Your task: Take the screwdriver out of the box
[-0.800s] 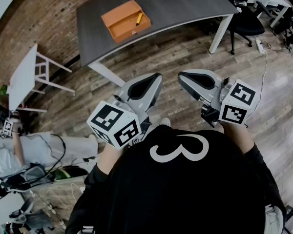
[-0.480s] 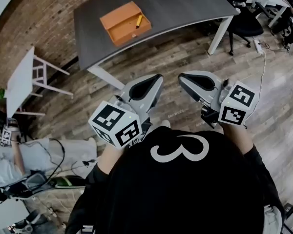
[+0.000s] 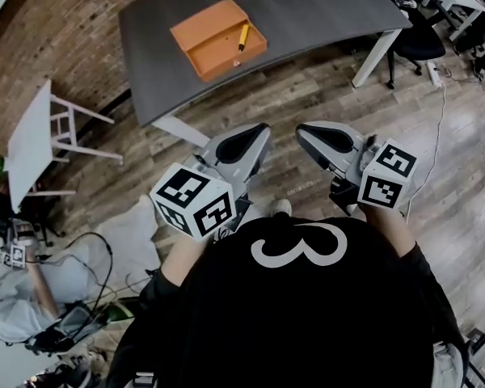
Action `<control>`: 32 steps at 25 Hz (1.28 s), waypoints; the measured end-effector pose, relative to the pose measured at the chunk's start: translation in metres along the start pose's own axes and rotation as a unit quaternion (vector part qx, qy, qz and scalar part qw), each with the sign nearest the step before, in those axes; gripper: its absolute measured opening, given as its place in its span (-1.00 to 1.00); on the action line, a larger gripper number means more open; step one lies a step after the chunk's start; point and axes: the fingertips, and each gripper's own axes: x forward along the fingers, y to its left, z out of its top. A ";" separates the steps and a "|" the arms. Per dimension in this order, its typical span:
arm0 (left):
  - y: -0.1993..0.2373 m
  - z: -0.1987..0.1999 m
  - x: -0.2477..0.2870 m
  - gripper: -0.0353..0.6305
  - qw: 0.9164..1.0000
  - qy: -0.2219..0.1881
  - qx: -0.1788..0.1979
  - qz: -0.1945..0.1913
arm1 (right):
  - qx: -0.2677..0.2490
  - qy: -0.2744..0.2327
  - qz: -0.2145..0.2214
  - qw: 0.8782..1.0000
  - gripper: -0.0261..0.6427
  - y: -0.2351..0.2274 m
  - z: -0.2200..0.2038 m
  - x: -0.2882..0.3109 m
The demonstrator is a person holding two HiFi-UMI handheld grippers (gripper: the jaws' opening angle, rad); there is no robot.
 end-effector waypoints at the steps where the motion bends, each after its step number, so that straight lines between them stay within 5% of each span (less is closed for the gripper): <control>1: 0.009 0.001 0.000 -0.84 1.000 0.003 -0.002 0.001 | 0.000 0.001 -0.004 1.000 -0.92 -0.003 0.001 0.006; 17: 0.080 0.014 0.027 -0.84 1.000 0.008 -0.015 0.013 | -0.006 0.007 -0.018 1.000 -0.92 -0.060 0.025 0.049; 32: 0.177 0.059 0.142 -0.84 0.995 0.023 -0.047 0.080 | 0.008 0.028 0.038 0.999 -0.92 -0.207 0.104 0.102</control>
